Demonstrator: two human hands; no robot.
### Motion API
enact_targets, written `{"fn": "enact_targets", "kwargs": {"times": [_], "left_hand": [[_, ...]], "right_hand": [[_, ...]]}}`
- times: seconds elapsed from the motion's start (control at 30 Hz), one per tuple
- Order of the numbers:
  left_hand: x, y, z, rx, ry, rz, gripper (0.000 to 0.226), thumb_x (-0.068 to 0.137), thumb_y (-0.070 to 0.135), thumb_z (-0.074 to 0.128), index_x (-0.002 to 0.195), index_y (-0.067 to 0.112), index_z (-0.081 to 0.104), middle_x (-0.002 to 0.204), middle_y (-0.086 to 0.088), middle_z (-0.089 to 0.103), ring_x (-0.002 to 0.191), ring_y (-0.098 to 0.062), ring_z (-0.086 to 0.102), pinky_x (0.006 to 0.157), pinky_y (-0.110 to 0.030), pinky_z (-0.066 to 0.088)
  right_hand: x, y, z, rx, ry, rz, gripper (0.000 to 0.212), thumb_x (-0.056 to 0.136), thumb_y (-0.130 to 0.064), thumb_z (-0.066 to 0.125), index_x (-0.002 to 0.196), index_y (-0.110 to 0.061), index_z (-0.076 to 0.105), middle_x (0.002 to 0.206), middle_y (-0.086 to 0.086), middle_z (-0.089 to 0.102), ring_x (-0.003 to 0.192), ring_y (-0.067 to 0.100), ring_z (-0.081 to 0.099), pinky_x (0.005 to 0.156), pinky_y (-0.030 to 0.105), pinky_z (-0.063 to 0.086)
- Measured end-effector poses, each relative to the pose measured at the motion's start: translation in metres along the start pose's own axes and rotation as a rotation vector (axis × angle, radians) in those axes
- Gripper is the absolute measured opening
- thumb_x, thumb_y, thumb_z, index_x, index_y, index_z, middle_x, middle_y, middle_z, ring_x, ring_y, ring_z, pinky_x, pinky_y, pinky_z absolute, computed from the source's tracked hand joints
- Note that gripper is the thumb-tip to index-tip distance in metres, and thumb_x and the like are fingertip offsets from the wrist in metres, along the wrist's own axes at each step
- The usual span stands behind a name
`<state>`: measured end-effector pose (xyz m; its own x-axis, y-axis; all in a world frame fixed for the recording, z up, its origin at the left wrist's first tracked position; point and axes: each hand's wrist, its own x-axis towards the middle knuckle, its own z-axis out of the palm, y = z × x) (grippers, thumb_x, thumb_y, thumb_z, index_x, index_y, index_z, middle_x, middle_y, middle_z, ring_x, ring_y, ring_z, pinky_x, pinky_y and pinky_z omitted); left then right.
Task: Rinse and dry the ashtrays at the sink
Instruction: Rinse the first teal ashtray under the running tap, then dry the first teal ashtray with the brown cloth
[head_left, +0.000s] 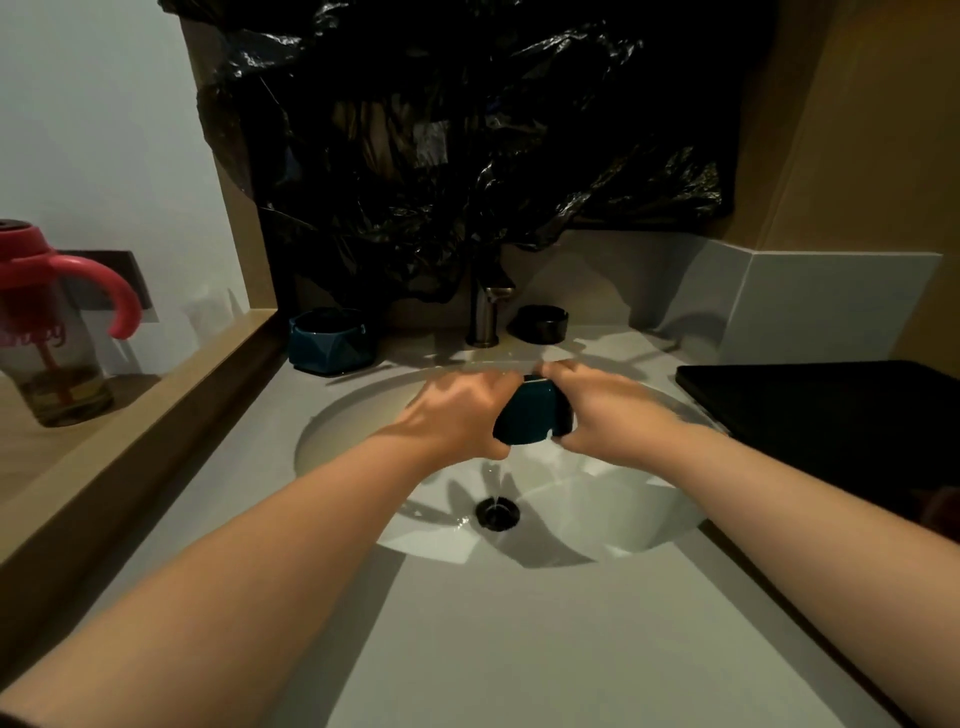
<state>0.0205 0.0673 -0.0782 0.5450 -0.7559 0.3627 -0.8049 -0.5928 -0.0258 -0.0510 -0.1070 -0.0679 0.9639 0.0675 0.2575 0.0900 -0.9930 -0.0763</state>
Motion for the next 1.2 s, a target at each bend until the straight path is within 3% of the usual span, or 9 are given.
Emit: {"fn": "enact_targets", "kwargs": {"times": [0.1,0.23,0.4,0.5,0.63,0.8,0.93,1.03,1.2], "left_hand": [[-0.006,0.005,-0.006,0.138,-0.066,0.032,0.053,0.079,0.033,0.07,0.123,0.021,0.043,0.113,0.0,0.057,0.096,-0.02,0.055,0.07,-0.029,0.04],[-0.013,0.012,-0.009,0.112,-0.065,0.009,0.053,0.077,0.033,0.069,0.123,0.021,0.044,0.108,0.0,0.06,0.092,-0.02,0.056,0.072,-0.032,0.048],[-0.016,0.034,-0.011,-0.456,0.126,-0.441,0.057,0.071,0.041,0.074,0.123,0.027,0.053,0.096,0.007,0.062,0.089,-0.017,0.059,0.074,-0.029,0.05],[-0.002,0.047,-0.014,-0.854,0.147,-0.729,0.048,0.077,0.039,0.074,0.118,0.018,0.06,0.105,0.0,0.066,0.091,-0.02,0.063,0.072,-0.031,0.055],[0.006,0.072,-0.006,-1.502,0.113,-1.018,0.054,0.078,0.035,0.074,0.119,0.007,0.052,0.118,-0.014,0.061,0.096,-0.031,0.065,0.055,-0.036,0.059],[0.01,0.092,0.008,-1.59,0.094,-0.966,0.064,0.076,0.036,0.076,0.128,0.008,0.05,0.124,-0.015,0.059,0.106,-0.033,0.062,0.06,-0.037,0.06],[0.006,0.096,0.014,-1.65,0.069,-0.944,0.059,0.08,0.036,0.073,0.127,0.008,0.051,0.124,-0.015,0.059,0.107,-0.033,0.062,0.074,-0.045,0.06],[0.0,0.094,0.017,-1.617,0.081,-0.942,0.058,0.081,0.035,0.072,0.126,0.005,0.051,0.122,-0.016,0.06,0.105,-0.033,0.063,0.076,-0.045,0.059],[-0.007,0.088,0.013,-1.628,0.112,-0.951,0.055,0.084,0.034,0.07,0.126,0.005,0.049,0.124,-0.016,0.059,0.104,-0.033,0.062,0.076,-0.043,0.058]], "right_hand": [[-0.016,-0.002,0.004,-0.097,0.047,-0.056,0.051,0.076,-0.027,0.067,0.121,-0.025,0.044,0.111,-0.003,0.056,0.094,0.02,0.059,0.071,0.035,0.052],[-0.023,-0.002,0.004,-0.12,0.062,-0.08,0.06,0.078,-0.027,0.069,0.129,-0.021,0.039,0.122,0.0,0.056,0.1,0.023,0.06,0.074,0.038,0.054],[-0.038,0.001,-0.01,0.049,0.089,0.069,0.082,0.085,-0.027,0.066,0.149,-0.025,0.015,0.151,0.002,0.034,0.118,0.026,0.054,0.089,0.037,0.049],[-0.061,0.006,-0.023,0.024,0.12,0.114,0.074,0.088,-0.029,0.062,0.148,-0.022,0.019,0.151,0.003,0.033,0.133,0.023,0.039,0.105,0.038,0.039],[-0.104,0.021,-0.045,-0.274,0.155,0.149,0.057,0.09,-0.039,0.052,0.141,-0.018,0.037,0.15,0.005,0.032,0.139,0.023,0.026,0.115,0.045,0.018],[-0.172,0.053,-0.072,-0.451,0.291,0.494,0.046,0.093,-0.043,0.044,0.128,-0.015,0.053,0.142,0.008,0.043,0.136,0.028,0.031,0.114,0.053,0.019],[-0.208,0.074,-0.073,-0.241,0.035,0.893,0.079,0.085,-0.072,0.034,0.144,-0.02,0.03,0.152,0.011,0.027,0.137,0.035,0.03,0.11,0.057,0.023],[-0.222,0.082,-0.063,-0.069,-0.072,0.901,0.086,0.078,-0.073,0.048,0.145,-0.025,0.021,0.148,0.011,0.03,0.129,0.037,0.039,0.101,0.052,0.04],[-0.229,0.084,-0.065,0.081,0.075,0.808,0.1,0.068,-0.055,0.074,0.146,-0.021,0.021,0.139,0.011,0.045,0.121,0.032,0.049,0.096,0.044,0.048]]}}
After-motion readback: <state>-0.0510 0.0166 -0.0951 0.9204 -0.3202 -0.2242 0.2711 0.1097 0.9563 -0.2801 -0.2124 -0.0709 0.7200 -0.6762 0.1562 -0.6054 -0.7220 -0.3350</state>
